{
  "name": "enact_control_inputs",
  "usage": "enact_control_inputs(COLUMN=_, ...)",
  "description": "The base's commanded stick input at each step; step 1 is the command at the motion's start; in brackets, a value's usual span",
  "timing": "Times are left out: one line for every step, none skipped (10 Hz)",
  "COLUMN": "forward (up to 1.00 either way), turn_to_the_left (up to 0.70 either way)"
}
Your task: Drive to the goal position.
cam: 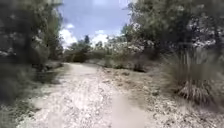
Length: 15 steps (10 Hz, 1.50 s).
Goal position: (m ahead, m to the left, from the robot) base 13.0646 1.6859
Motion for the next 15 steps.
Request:
enact_control_inputs(forward=0.5, turn_to_the_left=0.01)
enact_control_inputs(forward=0.5, turn_to_the_left=0.01)
enact_control_inputs(forward=0.5, turn_to_the_left=0.01)
enact_control_inputs(forward=0.5, turn_to_the_left=0.01)
enact_control_inputs(forward=0.5, turn_to_the_left=0.01)
enact_control_inputs(forward=0.5, turn_to_the_left=0.01)
enact_control_inputs(forward=0.5, turn_to_the_left=0.01)
enact_control_inputs(forward=0.5, turn_to_the_left=0.03)
enact_control_inputs(forward=0.5, turn_to_the_left=0.11)
enact_control_inputs(forward=0.5, turn_to_the_left=0.34)
enact_control_inputs(forward=0.5, turn_to_the_left=0.51)
enact_control_inputs(forward=0.5, turn_to_the_left=0.51)
enact_control_inputs(forward=0.5, turn_to_the_left=0.51)
enact_control_inputs(forward=0.5, turn_to_the_left=0.39)
enact_control_inputs(forward=0.5, turn_to_the_left=0.01)
